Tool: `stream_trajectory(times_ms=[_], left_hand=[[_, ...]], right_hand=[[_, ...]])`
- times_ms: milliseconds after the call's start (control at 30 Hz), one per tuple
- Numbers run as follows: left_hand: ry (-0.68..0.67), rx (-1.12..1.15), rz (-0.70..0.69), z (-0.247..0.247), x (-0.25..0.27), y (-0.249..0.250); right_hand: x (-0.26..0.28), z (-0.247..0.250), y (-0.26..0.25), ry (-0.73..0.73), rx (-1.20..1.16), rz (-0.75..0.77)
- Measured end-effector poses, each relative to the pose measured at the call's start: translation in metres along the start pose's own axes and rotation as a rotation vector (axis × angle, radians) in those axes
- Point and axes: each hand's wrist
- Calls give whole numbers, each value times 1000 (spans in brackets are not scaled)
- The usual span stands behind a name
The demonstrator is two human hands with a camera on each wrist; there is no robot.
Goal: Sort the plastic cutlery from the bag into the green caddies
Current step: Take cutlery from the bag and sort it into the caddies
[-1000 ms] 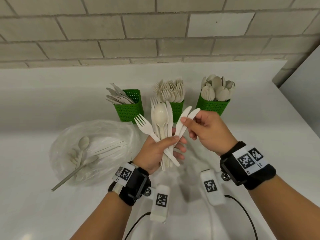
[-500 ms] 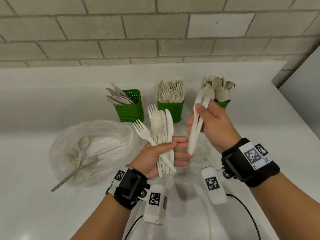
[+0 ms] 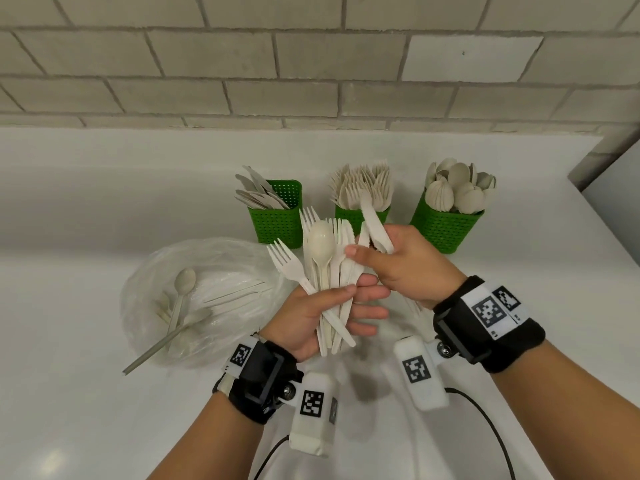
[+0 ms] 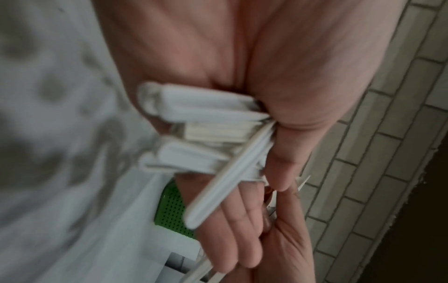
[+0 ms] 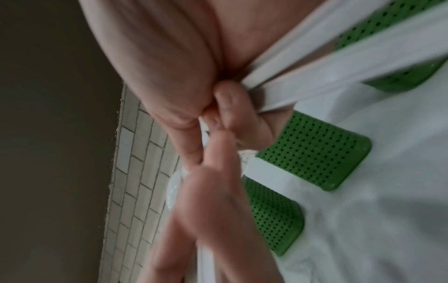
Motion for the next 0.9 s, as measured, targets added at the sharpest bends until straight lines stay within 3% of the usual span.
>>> stream_trajectory(times_ms=[100, 267, 400, 533, 600, 733, 900], left_hand=[[34, 27, -50, 4, 8, 5], [158, 102, -140, 10, 20, 13], [241, 223, -195, 20, 32, 20], [248, 206, -179, 24, 43, 20], [240, 197, -172, 24, 46, 22], [243, 183, -178, 25, 49, 27], [254, 187, -183, 30, 52, 29]], right_hand=[[-8, -8, -8, 12, -72, 18], [-27, -11, -12, 58, 5, 46], [-60, -3, -35, 301, 51, 127], [-108, -1, -56, 495, 331, 304], [-127, -17, -56, 457, 440, 340], [-145, -57, -31, 111, 637, 207], [-156, -59, -28, 124, 551, 143]])
Point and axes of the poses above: each hand's wrist, its own x-axis away from the middle knuckle, its own z-axis out of the back of the hand, y = z × x, and after that the axes turned 14 degrees about z, right-handed
